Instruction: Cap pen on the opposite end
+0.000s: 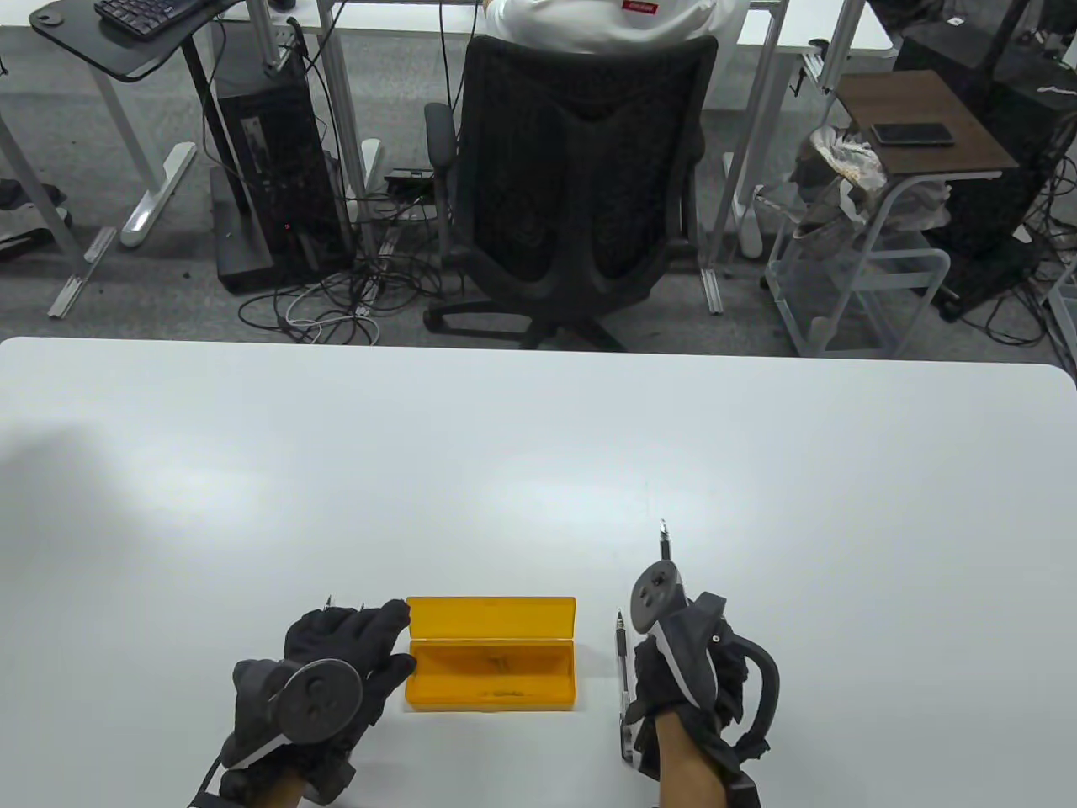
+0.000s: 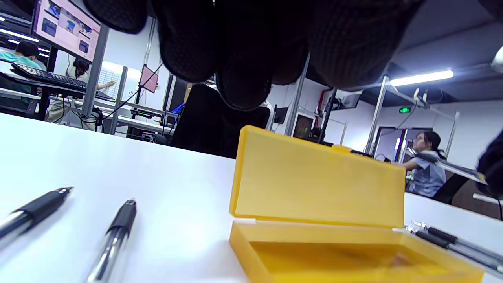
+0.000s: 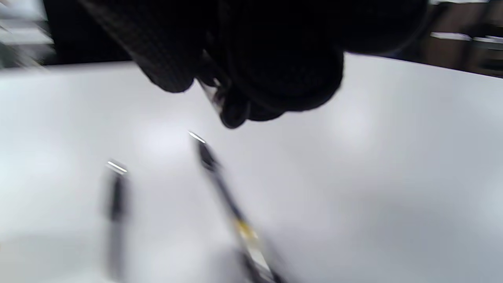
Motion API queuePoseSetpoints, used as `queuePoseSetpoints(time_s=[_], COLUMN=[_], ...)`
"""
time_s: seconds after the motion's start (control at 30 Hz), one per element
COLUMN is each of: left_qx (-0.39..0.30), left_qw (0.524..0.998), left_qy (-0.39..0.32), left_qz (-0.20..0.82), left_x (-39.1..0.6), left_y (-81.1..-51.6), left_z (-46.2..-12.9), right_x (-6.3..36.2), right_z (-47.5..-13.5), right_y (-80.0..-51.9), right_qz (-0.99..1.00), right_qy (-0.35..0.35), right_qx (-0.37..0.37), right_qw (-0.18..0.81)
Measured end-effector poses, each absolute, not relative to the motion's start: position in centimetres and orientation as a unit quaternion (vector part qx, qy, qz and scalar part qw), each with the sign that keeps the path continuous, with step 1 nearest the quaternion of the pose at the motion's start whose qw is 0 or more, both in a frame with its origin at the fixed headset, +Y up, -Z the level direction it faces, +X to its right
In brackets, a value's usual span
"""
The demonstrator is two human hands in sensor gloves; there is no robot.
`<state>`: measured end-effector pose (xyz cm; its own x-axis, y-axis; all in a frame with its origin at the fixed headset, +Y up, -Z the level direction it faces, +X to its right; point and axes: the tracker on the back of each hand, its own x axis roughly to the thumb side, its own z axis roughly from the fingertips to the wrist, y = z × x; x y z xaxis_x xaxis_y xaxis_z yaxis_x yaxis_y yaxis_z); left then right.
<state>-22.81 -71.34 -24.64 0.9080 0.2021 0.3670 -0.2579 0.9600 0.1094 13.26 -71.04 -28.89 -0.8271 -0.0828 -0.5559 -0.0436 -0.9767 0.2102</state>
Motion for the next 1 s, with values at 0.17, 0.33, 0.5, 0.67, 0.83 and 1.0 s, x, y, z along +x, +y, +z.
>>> queuePoseSetpoints(time_s=[0.17, 0.33, 0.5, 0.67, 0.83, 1.0], left_qx=[0.064, 0.061, 0.064, 0.071, 0.08, 0.076], left_qw=[0.977, 0.978, 0.978, 0.977, 0.977, 0.979], left_qy=[-0.16, -0.145, -0.148, -0.152, -0.156, -0.154], left_qz=[0.127, 0.137, 0.134, 0.132, 0.126, 0.114], left_x=[-23.6, -24.4, -24.3, -23.9, -23.8, -23.8], left_y=[-71.7, -71.7, -71.6, -71.2, -70.9, -71.0], left_z=[-25.1, -25.4, -25.3, -25.0, -24.8, -24.9], right_x=[14.8, 15.1, 15.3, 15.2, 15.3, 15.3], right_z=[-29.5, -29.5, -29.6, -29.6, -29.5, -29.4], right_y=[-74.3, -75.4, -75.4, -75.3, -75.3, -75.3], right_qz=[-0.918, -0.905, -0.906, -0.906, -0.907, -0.907], right_qy=[-0.18, -0.208, -0.214, -0.219, -0.226, -0.227], right_qx=[0.345, 0.355, 0.35, 0.347, 0.343, 0.343], right_qw=[0.077, 0.103, 0.106, 0.104, 0.096, 0.09])
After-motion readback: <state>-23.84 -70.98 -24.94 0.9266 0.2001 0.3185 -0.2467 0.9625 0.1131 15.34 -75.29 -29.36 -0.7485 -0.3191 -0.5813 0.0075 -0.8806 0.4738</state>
